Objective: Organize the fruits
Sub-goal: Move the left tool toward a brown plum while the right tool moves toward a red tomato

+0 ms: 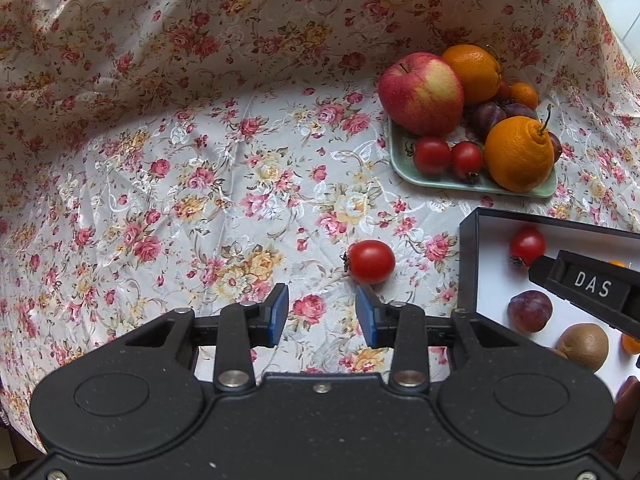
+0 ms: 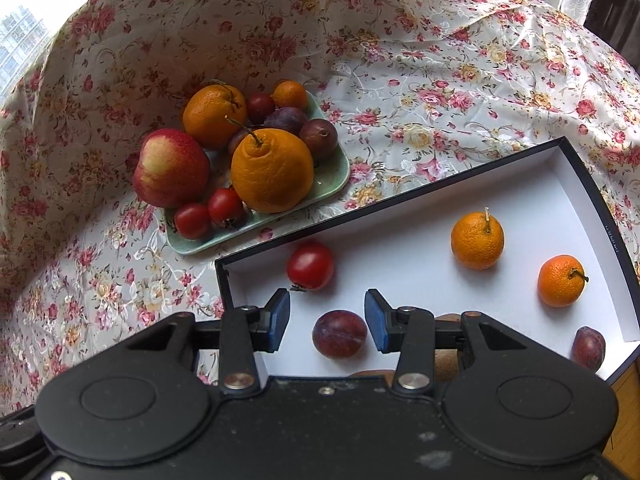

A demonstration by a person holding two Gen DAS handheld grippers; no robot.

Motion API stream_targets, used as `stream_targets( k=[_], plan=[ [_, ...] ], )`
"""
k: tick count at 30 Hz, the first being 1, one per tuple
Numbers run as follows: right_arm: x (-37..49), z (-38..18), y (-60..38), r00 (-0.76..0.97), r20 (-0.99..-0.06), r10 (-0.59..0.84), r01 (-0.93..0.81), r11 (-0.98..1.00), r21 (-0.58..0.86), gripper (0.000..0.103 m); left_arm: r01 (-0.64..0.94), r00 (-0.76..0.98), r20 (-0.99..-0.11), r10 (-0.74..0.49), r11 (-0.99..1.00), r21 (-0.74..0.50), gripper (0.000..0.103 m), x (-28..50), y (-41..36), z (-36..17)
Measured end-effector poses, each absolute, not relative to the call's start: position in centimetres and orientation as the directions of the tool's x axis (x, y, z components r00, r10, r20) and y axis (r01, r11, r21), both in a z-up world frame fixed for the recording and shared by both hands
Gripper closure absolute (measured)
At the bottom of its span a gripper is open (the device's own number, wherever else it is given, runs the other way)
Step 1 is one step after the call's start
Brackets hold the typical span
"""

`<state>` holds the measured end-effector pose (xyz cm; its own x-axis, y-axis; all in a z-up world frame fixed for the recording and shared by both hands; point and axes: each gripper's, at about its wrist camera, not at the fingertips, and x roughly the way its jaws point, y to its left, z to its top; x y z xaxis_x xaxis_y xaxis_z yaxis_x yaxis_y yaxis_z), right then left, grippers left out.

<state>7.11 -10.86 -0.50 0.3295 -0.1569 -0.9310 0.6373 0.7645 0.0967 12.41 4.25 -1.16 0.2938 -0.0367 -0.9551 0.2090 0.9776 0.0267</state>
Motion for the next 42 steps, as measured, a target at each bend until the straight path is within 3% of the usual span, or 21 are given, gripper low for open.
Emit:
stream_targets(
  k=[18,33,42],
  plan=[
    [11.0,-2.0,-2.3,0.357,-0.932,-0.065,0.471,0.874,0.119,0.058,0.093,0.257,-0.966,0.012,0.995,0.037,0.055,13.7,12.0,-2.3],
    [13.4,-3.4,-0.6,0.353,-0.934,-0.055,0.529,0.835,0.151,0.057,0.046,0.252,-0.967,0.029,0.998,0.042,0.055,14.9,15.7,-2.5],
    [15.4,-4.6,0.4,0.363,-0.928,-0.080,0.468,0.877,0.108,0.059,0.022,0.252,-0.967,0.022,0.999,0.029,0.055,16.3,16.6,-2.5]
  ],
)
